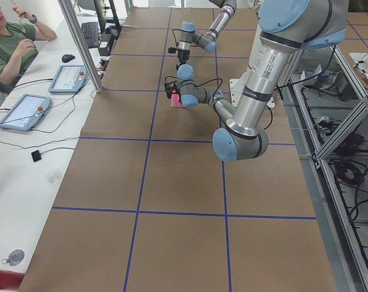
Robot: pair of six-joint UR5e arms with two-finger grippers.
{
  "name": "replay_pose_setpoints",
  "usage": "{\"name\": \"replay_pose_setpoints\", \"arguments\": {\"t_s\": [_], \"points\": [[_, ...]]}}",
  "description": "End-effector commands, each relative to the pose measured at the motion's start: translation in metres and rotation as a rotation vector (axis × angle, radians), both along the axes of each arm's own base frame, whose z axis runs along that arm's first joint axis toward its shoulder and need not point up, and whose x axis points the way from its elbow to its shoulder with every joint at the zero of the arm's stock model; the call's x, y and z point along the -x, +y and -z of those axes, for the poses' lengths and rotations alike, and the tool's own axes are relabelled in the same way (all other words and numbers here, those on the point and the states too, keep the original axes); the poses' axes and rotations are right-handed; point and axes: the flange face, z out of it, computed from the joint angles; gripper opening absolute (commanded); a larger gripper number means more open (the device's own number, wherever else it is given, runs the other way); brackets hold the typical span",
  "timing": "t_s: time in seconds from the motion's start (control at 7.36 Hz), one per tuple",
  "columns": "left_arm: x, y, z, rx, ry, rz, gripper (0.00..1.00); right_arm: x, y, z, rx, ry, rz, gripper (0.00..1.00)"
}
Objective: Fold towel twice with both arms
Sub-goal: 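Lay the folded edge down near the far edge with both grippers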
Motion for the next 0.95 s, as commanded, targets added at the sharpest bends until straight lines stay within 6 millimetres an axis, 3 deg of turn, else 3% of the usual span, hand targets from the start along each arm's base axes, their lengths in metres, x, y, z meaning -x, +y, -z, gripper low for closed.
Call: {"name": "replay_pose_setpoints", "arguments": {"t_s": [0.0,0.68,0.82], "points": [[0.001,-0.003,0.0,0.006,-0.001,0.008,0.0,-0.003,-0.004,0.0,0.0,0.001,-0.008,0.0],[-0.009,-0.011,-0.004,0.009,-0.005,0.01,0.0,0.001,-0.005,-0.007,0.008,0.013,-0.006,0.0],[-0.009,-0.012,-0.005,0.009,-0.005,0.01,0.0,0.001,-0.005,-0.007,0.009,0.012,-0.007,0.07]]}}
